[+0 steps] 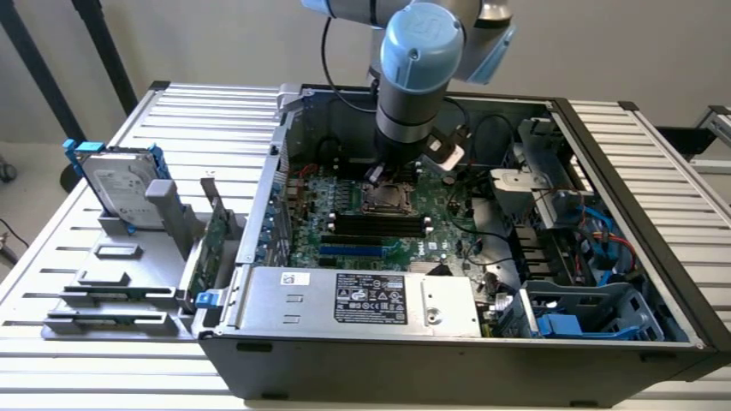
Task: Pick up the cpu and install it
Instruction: 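Install the first cpu locking lever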
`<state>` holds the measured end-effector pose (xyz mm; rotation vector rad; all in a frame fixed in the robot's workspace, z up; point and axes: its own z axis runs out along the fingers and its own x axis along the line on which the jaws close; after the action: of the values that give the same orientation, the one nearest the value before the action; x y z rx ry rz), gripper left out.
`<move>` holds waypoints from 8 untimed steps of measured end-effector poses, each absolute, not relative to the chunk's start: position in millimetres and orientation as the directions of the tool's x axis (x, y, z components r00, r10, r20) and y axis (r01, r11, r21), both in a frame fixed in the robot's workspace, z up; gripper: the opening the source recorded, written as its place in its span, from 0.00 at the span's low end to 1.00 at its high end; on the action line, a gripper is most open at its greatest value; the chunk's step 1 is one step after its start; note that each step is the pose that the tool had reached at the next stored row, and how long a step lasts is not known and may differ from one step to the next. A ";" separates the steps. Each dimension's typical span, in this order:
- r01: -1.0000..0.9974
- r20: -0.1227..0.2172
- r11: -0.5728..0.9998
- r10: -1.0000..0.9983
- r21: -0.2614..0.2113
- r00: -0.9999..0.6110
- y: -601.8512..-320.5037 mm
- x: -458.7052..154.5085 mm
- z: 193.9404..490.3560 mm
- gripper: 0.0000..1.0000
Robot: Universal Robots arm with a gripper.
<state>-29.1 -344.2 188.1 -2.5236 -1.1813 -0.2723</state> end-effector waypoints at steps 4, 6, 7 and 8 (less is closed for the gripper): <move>0.771 0.312 -0.596 0.706 -0.223 0.636 -344.2 -28.4 188.0 0.11; 0.771 0.313 -0.596 0.706 -0.223 0.636 -344.2 -28.1 187.9 0.11; 0.772 0.313 -0.596 0.706 -0.224 0.636 -344.2 -27.9 187.9 0.11; 0.772 0.313 -0.595 0.706 -0.224 0.635 -344.2 -27.8 187.8 0.11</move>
<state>-27.8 -344.2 187.8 -2.5211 -1.1811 -0.2734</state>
